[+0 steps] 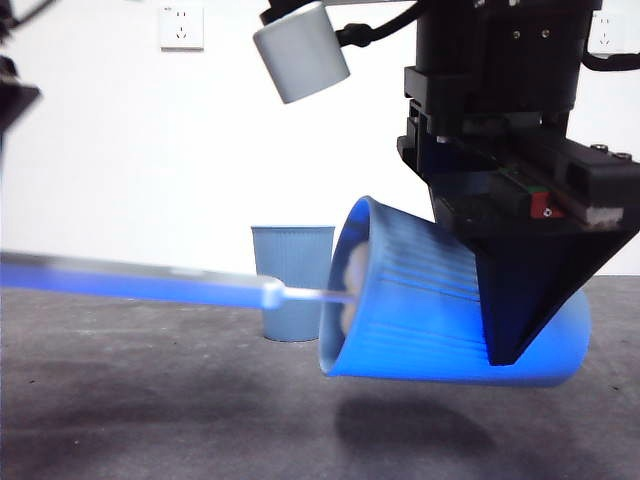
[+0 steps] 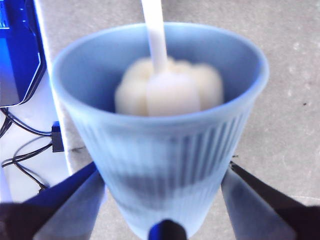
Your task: Pick up the cup brush,pick up the cup,insert the brush into the cup,clean the cup,put the cup brush back,put the cup back to the fixed position on the table
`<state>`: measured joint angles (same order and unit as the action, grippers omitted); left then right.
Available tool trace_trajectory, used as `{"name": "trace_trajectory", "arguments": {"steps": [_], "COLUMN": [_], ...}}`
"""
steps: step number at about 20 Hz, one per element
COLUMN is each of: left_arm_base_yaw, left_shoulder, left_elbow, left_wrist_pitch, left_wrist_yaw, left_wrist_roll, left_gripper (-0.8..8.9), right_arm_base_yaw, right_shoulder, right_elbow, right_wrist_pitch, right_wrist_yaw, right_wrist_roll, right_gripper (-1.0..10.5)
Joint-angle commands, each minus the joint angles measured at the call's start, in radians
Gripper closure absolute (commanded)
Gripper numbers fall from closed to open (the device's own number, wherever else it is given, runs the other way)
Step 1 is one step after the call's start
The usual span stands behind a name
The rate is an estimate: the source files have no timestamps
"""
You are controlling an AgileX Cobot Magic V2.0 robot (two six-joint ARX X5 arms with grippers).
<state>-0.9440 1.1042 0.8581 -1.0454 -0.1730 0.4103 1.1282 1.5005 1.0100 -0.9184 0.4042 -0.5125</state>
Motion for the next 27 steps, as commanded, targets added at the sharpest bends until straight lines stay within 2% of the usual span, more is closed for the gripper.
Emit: {"name": "trace_trajectory", "arguments": {"steps": [1, 10, 19, 27], "left_arm_base_yaw": [0.014, 0.042, 0.041, 0.041], "left_shoulder": [-0.060, -0.199, -0.186, -0.084], "left_elbow": [-0.005, -0.005, -0.005, -0.005], "left_wrist_pitch": [-0.038, -0.196, -0.114, -0.030], "left_wrist_yaw": [-0.011, -0.037, 0.001, 0.013], "left_wrist_roll": [-0.042, -0.043, -0.039, -0.013], "left_gripper": [8.22, 8.22, 8.22, 8.22], "right_arm_base_yaw": [0.004, 0.004, 0.005, 0.005], "right_shoulder": [0.008, 0.008, 0.008, 0.008], "right_elbow": [0.003, 0.003, 0.003, 0.003], "right_wrist_pitch": [-0.002, 0.009, 0.032, 0.033], "right_wrist_yaw": [-0.003, -0.003, -0.003, -0.004], "right_wrist_roll": [0.011, 0.011, 0.011, 0.011], "right_gripper": [9.6, 9.6, 9.6, 9.6]}}
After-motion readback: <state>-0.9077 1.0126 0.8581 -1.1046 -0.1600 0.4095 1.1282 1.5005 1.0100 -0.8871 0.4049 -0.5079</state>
